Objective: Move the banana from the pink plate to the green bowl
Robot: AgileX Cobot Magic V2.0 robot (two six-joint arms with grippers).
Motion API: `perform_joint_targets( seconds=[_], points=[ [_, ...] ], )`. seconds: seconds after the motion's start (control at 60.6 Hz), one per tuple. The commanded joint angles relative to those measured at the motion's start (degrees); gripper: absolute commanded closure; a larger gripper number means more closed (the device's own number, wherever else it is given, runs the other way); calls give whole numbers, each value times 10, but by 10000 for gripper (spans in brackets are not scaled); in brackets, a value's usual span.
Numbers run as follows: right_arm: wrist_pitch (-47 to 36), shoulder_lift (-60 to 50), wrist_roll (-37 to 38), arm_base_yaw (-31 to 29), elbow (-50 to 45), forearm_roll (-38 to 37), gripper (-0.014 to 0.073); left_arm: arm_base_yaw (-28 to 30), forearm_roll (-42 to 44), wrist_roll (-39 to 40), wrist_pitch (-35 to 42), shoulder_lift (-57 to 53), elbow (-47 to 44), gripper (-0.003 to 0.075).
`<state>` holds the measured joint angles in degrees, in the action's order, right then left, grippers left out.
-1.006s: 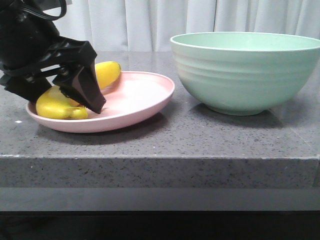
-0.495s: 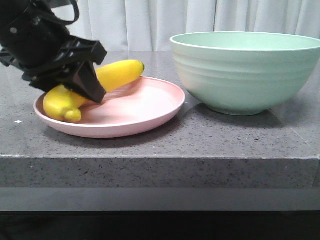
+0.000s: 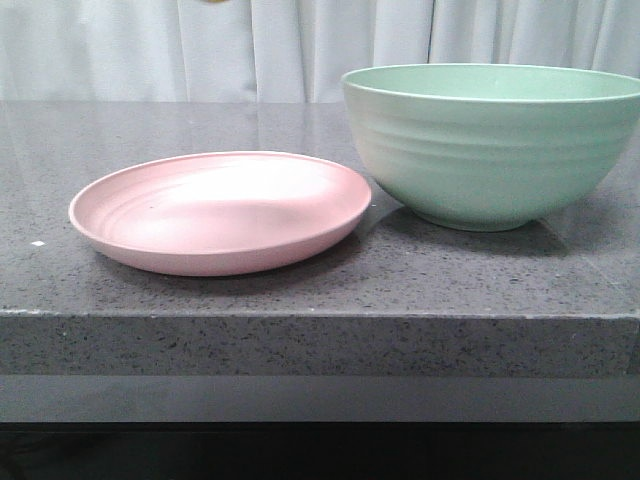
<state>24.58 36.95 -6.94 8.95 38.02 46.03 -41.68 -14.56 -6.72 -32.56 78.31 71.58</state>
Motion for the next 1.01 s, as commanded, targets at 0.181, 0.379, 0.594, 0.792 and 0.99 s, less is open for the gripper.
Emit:
perform_joint_targets(
  seconds=[0.181, 0.379, 0.594, 0.792, 0.99],
  points=[
    [-38, 98, -224, 89, 57, 296, -57, -73, -12, 2, 22, -23, 25, 647],
    [7, 182, -361, 102, 80, 453, -57, -86, -12, 2, 22, -23, 25, 647],
    [93, 245, -460, 102, 96, 583, 12, -86, -12, 2, 20, -23, 25, 646],
    [106, 249, -460, 102, 96, 583, 321, -86, -12, 2, 17, -23, 25, 627],
    [97, 250, -462, 99, 96, 582, 445, -86, -11, 2, 12, -23, 25, 378]
  ],
)
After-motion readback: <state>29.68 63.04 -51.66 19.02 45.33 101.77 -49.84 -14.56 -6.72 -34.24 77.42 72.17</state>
